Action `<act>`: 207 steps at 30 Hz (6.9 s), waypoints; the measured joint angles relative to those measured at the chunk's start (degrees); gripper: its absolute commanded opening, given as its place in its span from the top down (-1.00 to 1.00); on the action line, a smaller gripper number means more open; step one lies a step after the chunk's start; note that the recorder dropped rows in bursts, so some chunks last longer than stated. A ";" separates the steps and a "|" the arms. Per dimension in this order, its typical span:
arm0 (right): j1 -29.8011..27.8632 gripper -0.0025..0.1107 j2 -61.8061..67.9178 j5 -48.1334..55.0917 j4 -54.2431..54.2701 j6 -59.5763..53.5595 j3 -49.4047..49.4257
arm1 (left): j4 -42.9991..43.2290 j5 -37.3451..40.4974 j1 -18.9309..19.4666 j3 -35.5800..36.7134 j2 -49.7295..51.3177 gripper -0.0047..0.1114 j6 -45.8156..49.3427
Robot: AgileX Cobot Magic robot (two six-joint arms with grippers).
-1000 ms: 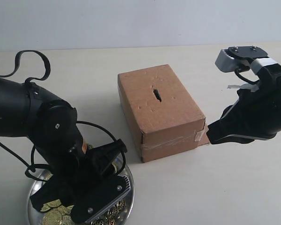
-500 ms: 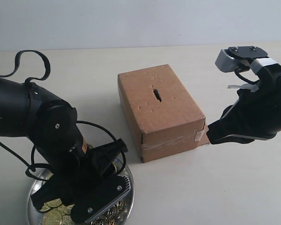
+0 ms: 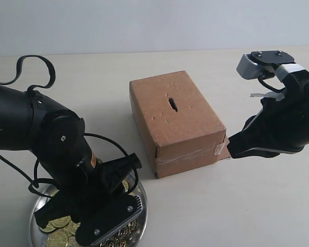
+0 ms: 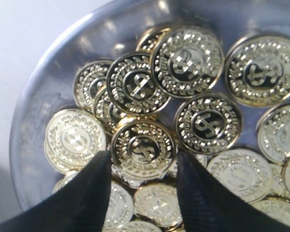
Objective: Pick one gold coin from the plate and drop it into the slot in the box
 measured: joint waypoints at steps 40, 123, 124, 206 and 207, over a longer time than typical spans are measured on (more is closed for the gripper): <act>0.00 0.96 0.00 0.09 0.00 0.00 0.00 | -1.20 -0.68 0.00 0.00 0.75 0.28 1.84; 0.00 0.96 0.00 0.09 0.00 0.00 0.00 | -1.43 -1.74 -2.64 0.00 1.49 0.39 3.06; 0.00 0.96 0.00 0.09 0.00 0.00 0.00 | -1.43 -1.74 -2.64 0.00 1.49 0.39 3.06; 0.00 0.96 -73.97 -30.34 3.25 12.96 35.89 | -47.86 -23.23 4.12 48.12 -99.59 0.92 -57.91; 0.00 0.96 -73.97 -30.48 3.25 12.96 36.37 | -47.57 -23.85 4.12 48.12 -99.59 0.92 -57.91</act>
